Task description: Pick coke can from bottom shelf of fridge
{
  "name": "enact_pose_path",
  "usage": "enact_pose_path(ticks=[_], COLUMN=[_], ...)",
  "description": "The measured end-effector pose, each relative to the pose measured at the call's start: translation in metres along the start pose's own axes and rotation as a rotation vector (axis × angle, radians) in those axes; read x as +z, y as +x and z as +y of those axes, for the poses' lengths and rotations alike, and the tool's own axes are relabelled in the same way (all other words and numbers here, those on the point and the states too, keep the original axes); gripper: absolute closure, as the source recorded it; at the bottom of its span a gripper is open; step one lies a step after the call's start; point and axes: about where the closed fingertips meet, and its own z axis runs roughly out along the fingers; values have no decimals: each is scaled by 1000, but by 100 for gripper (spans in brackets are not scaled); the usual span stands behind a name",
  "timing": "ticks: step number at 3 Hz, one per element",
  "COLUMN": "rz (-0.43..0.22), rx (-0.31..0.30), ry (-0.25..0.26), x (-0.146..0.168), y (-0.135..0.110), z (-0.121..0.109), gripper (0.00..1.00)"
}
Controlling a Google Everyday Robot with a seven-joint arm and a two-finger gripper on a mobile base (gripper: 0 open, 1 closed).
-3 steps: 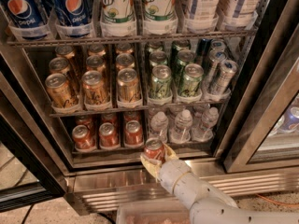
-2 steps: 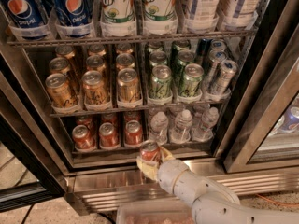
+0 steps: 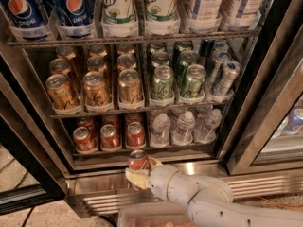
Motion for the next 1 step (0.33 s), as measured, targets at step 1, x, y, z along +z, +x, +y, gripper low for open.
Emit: enact_pose_path(ticks=[1], rz=[7], rx=[26], ry=[-10], x=[-1], y=[1], z=[2], gripper=[100])
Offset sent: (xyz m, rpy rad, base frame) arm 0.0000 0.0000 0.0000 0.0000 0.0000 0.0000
